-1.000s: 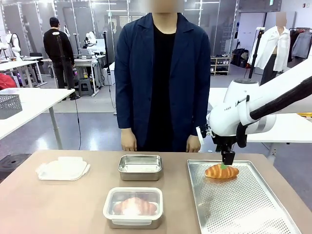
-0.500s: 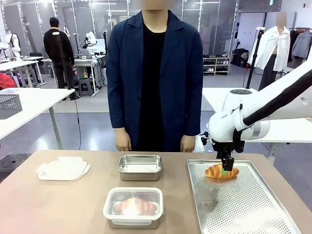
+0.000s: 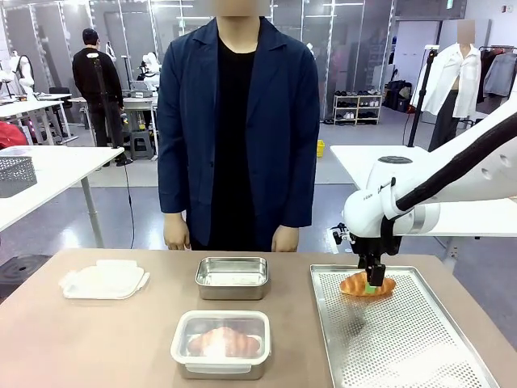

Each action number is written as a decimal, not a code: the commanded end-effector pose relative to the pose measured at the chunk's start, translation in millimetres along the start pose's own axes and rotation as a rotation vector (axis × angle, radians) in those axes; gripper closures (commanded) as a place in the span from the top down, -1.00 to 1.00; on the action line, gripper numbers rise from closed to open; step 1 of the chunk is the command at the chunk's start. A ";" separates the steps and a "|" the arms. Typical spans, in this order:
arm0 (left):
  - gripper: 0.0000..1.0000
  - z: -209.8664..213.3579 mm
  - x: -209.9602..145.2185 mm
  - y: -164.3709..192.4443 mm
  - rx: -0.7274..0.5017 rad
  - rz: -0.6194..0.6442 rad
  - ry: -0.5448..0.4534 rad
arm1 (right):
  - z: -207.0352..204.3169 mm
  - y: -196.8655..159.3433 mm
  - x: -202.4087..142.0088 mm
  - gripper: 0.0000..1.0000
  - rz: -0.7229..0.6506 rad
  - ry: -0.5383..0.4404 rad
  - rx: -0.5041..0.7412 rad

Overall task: Place the bread into the airtight container.
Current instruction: Pick up a Butter Roll and place it into an empty Airtight Container.

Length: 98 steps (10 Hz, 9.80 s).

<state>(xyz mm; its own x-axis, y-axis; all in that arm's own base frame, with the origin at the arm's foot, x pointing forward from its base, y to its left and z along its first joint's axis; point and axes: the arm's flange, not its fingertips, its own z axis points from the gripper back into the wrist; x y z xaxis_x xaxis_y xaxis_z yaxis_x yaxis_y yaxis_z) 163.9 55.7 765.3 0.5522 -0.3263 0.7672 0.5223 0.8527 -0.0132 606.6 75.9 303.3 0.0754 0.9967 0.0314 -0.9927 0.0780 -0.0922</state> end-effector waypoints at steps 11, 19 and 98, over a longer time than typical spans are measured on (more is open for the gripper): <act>1.00 1.2 0.9 -0.8 -0.006 -0.007 -0.003 | 20.2 -7.9 6.5 -0.13 -0.062 0.050 0.074; 1.00 1.2 0.9 -0.8 -0.006 -0.007 -0.003 | 140.2 23.3 156.5 -0.13 -0.185 0.047 0.108; 1.00 1.2 0.9 -0.8 -0.006 -0.007 -0.003 | 487.6 290.3 -72.2 1.00 -0.910 -0.317 -0.170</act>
<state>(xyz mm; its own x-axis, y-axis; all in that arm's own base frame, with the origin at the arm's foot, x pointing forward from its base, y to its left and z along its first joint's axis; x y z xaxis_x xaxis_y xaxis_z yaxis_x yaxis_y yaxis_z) 163.8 55.8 765.2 0.5524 -0.3258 0.7673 0.5217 0.8530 -0.0134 267.8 16.6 759.8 0.7490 0.5075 0.4260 -0.5450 0.8375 -0.0396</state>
